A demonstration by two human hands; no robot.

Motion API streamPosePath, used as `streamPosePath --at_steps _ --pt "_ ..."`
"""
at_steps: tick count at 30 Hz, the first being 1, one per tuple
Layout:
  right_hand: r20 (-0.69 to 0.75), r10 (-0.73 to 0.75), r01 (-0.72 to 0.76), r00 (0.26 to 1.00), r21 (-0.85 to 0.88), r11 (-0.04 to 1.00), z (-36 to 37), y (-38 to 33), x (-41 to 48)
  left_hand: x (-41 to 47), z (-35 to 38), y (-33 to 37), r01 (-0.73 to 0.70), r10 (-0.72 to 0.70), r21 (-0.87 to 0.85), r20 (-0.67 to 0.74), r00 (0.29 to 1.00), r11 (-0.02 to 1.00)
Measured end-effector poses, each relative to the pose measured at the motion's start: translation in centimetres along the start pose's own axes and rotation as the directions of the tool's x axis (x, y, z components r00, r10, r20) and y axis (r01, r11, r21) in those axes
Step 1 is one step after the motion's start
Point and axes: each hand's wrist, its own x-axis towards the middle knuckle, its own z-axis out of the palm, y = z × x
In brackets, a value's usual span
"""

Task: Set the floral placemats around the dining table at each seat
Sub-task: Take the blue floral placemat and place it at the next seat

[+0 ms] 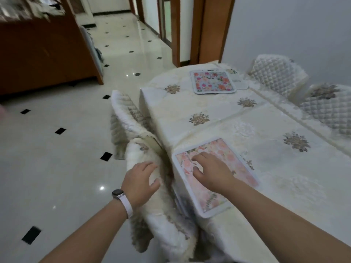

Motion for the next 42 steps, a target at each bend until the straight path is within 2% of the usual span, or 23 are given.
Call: streamPosePath --at_steps 3,12,22,30,35,42 --pt "0.006 -0.060 0.060 0.998 -0.027 0.998 2.3 -6.4 1.9 -2.3 -3.1 -5.9 0.015 -0.015 0.044 -0.005 1.000 0.999" --pt "0.163 -0.202 0.232 0.966 -0.188 0.954 10.1 -22.0 7.9 -9.5 -10.0 -23.4 0.172 -0.167 0.052 -0.084 0.982 0.984" --pt "0.251 -0.298 0.361 0.921 -0.260 0.895 14.0 -31.4 15.4 -13.5 -14.4 -33.6 0.348 -0.339 0.043 -0.151 0.929 0.936" --pt "0.317 -0.382 0.446 0.868 -0.161 0.881 18.2 -33.5 25.3 -8.0 -14.9 -39.5 0.397 -0.383 0.054 -0.168 0.908 0.916" --pt "0.297 -0.386 0.429 0.874 -0.096 0.898 18.6 -33.3 34.7 -1.3 -15.8 -43.1 0.460 -0.454 0.085 -0.082 0.887 0.884" --pt "0.254 -0.363 0.379 0.897 -0.015 0.925 16.4 -31.8 45.5 10.4 -18.9 -45.9 0.437 -0.425 0.115 -0.112 0.898 0.892"
